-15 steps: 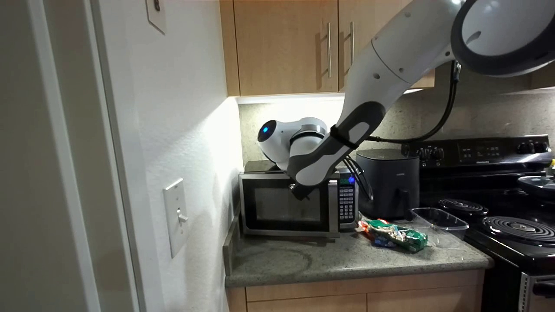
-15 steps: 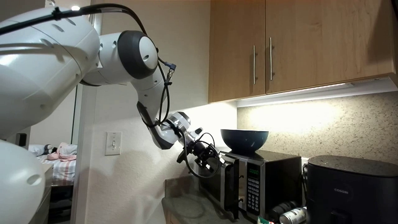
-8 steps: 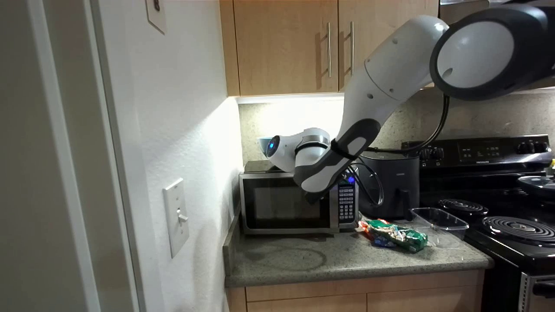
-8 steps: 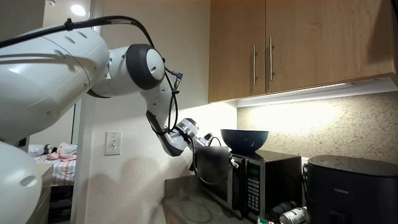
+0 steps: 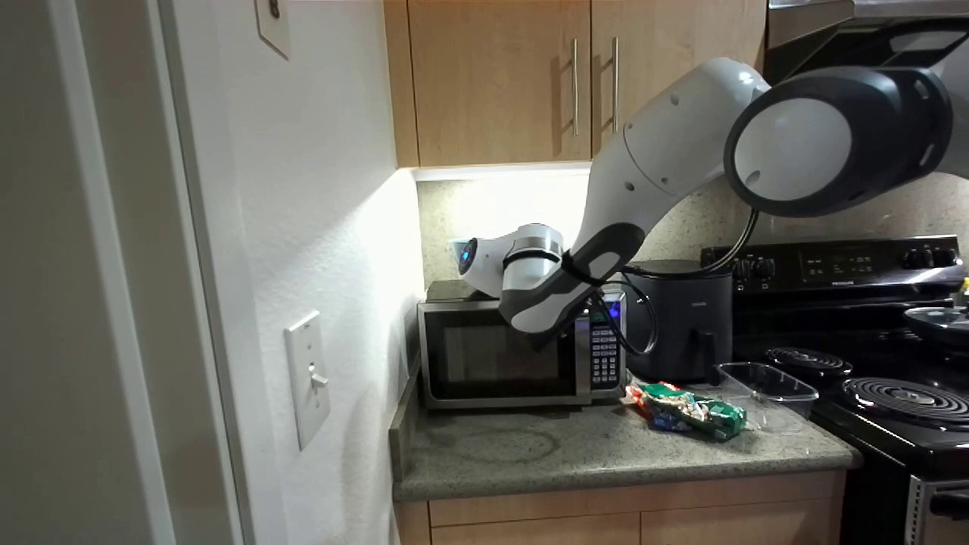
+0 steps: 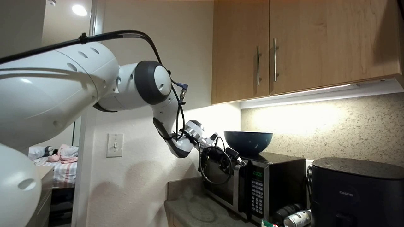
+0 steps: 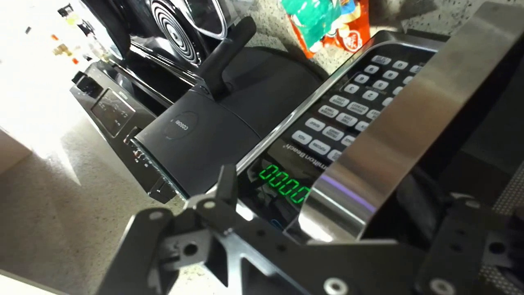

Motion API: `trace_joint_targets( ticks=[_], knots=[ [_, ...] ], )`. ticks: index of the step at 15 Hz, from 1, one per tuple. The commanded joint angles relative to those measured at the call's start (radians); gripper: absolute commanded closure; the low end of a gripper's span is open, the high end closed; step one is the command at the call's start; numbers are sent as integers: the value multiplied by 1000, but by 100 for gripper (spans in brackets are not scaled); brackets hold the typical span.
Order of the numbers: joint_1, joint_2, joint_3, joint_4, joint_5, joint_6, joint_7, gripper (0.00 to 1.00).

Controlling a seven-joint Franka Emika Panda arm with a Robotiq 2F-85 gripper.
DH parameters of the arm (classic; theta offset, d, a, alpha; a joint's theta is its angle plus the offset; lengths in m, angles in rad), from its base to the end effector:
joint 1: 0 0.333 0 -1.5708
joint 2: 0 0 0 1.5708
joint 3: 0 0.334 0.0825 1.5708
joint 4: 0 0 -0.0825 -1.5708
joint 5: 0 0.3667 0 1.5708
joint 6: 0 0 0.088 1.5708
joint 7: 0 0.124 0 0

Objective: Close the microwave door

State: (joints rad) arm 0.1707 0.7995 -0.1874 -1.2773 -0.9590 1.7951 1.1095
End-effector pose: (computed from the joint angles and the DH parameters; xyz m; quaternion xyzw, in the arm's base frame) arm 0.7318 -0.0577 0.3130 0.8083 -0.2997 0.1557 0.4823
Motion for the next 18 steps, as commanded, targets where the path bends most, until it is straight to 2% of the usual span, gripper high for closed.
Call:
trace_joint_targets(
  ticks=[1,8,18],
  knots=[
    [21,68,-33,110,-68,-96,108,0],
    [30,214,-43,306,-125,-290,172,0],
    [-5,395,-69,593,-124,-434,112,0]
  ],
)
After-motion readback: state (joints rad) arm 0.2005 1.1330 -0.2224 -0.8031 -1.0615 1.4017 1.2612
